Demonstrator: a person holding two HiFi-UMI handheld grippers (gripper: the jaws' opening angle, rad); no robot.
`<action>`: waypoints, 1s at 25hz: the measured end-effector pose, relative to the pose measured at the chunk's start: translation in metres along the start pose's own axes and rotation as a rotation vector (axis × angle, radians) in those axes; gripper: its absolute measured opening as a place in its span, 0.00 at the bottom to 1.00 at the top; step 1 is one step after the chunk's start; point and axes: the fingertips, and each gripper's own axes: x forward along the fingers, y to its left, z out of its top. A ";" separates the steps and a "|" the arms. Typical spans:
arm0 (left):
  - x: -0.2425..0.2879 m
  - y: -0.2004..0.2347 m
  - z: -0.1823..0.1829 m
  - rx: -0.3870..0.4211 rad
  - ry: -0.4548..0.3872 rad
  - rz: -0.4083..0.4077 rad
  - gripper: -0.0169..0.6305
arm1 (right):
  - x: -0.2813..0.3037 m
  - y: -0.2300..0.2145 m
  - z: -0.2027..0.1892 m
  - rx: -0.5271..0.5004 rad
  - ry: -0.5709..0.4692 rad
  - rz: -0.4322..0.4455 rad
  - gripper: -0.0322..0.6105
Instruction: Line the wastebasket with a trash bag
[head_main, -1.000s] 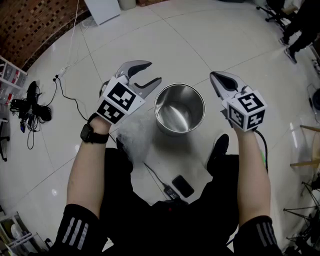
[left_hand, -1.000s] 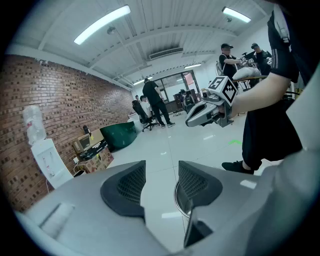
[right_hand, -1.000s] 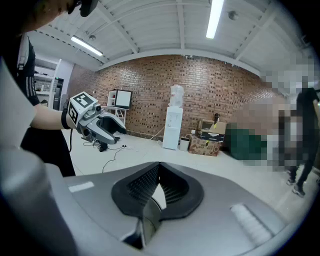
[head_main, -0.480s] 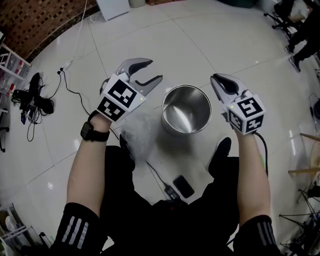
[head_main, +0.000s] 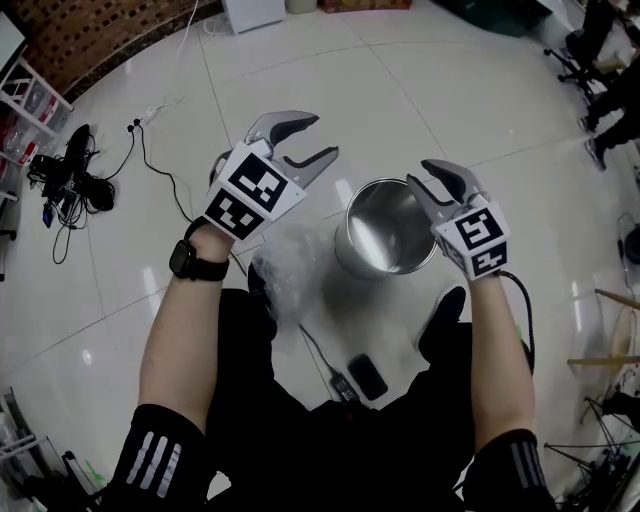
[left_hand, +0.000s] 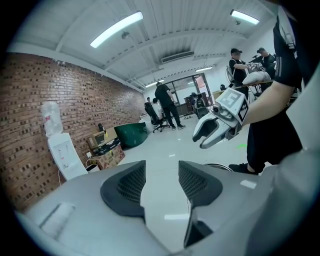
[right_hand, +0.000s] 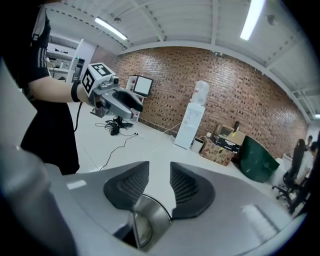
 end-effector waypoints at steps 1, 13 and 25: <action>-0.003 0.002 -0.001 -0.003 -0.003 0.004 0.34 | 0.007 0.007 0.002 -0.008 0.005 0.013 0.27; -0.047 0.030 -0.024 -0.038 -0.004 0.058 0.34 | 0.126 0.127 0.035 0.028 0.033 0.238 0.33; -0.077 0.040 -0.068 -0.041 0.123 0.087 0.34 | 0.239 0.234 -0.056 0.024 0.310 0.388 0.41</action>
